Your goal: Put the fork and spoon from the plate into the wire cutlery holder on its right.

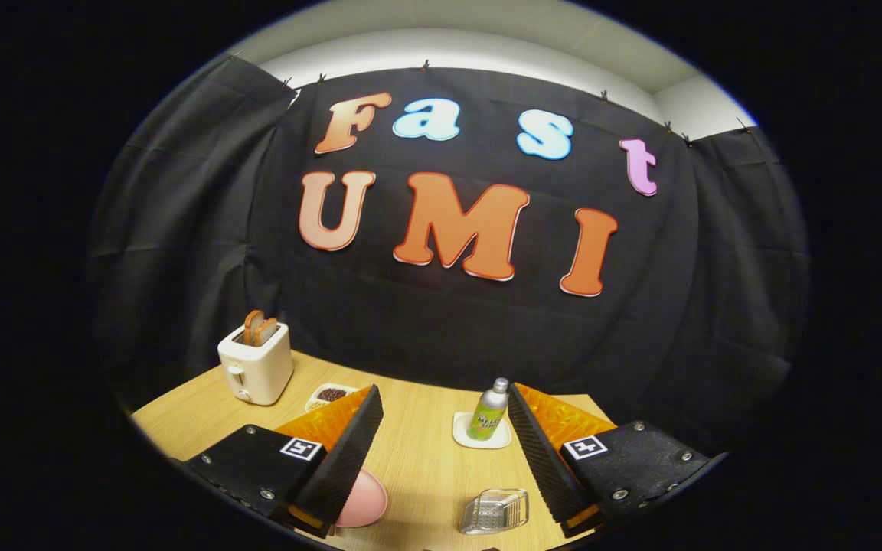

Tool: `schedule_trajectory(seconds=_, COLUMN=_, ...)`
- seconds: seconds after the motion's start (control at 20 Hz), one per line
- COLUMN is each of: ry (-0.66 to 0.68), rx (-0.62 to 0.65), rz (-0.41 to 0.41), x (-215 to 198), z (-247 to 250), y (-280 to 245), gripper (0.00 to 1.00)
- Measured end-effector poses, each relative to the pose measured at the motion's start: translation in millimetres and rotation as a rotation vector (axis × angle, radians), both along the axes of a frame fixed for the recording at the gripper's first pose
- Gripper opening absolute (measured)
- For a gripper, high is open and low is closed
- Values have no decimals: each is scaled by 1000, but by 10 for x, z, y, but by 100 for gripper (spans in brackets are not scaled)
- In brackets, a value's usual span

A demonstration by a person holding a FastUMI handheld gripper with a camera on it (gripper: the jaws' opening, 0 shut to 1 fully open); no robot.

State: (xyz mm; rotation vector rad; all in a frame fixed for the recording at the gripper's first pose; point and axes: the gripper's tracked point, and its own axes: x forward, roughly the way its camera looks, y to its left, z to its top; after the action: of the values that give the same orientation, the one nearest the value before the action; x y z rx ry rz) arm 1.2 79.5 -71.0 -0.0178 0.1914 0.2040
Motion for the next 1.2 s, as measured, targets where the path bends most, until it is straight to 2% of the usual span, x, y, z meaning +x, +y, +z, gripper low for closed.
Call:
schedule_trajectory(seconds=0.25, ry=172, rx=-31, rz=116, x=-120, z=-642, y=498, gripper=97)
schedule_trajectory(seconds=0.45, ry=416, rx=4, rz=208, x=-382, z=-1300, y=815, gripper=96)
schedule_trajectory(seconds=0.75, ry=651, rx=10, rz=265, x=-660, z=-1975, y=1055, gripper=90)
schedule_trajectory(seconds=0.95, ry=737, rx=-36, rz=294, x=-756, z=-2259, y=1167, gripper=83)
schedule_trajectory(seconds=1.2, ry=796, rx=-122, rz=326, x=-815, z=-2520, y=1240, gripper=65)
